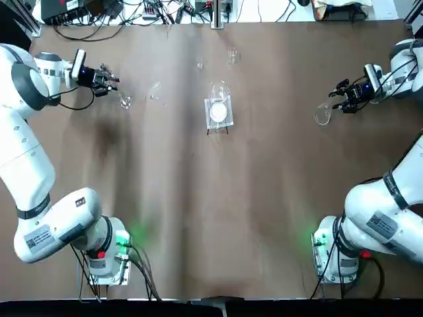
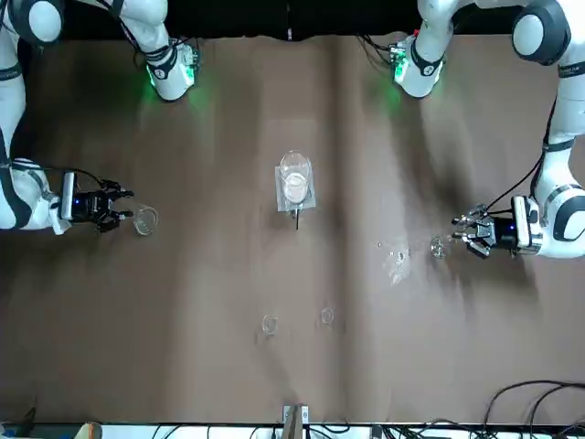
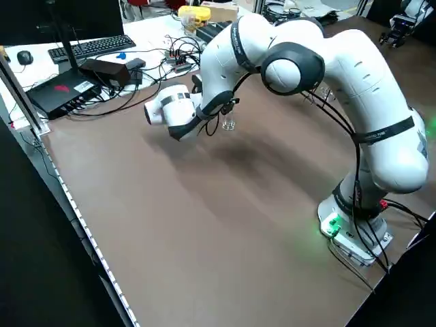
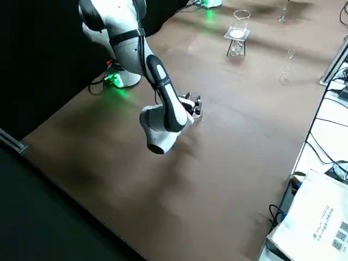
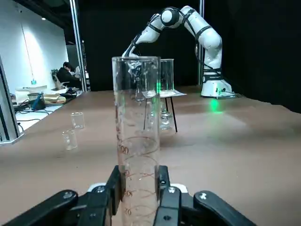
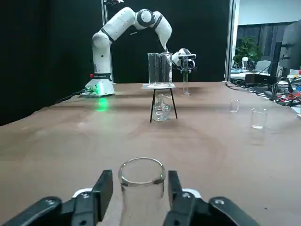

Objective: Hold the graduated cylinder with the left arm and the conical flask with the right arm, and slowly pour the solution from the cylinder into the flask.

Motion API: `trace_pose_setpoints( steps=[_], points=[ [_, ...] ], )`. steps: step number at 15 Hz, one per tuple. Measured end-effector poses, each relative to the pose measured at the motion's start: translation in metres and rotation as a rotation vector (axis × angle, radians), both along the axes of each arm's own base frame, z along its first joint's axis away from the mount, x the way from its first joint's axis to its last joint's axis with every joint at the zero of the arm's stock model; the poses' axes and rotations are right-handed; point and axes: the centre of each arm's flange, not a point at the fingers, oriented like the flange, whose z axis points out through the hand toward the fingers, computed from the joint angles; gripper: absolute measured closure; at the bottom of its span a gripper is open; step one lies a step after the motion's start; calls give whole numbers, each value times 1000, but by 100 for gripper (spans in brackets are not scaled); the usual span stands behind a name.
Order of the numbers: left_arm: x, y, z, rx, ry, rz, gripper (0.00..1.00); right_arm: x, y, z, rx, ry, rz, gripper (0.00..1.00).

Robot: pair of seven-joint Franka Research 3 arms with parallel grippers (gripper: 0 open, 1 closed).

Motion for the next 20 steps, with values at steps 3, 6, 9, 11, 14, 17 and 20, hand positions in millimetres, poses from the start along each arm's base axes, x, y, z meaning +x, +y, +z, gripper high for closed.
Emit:
trace_pose_setpoints(
  steps=[3,6,9,11,14,17,20],
  points=[
    [4,-4,5,0,17,-1,66,0,0,0,0,-2,0,54],
    [13,-16,21,-8,17,-14,66,1,-1,0,-3,-6,-1,58],
    [25,-33,49,-3,37,-32,66,5,1,2,-12,-14,2,61],
    [36,-54,83,14,45,-52,66,12,3,6,-25,-29,12,61],
    [47,-81,113,29,27,-68,66,19,3,15,-37,-42,16,61],
    [55,-110,141,54,27,-87,66,28,2,30,-59,-36,16,61],
    [61,-145,172,105,15,-109,66,40,8,55,-90,-33,24,61]
  ],
)
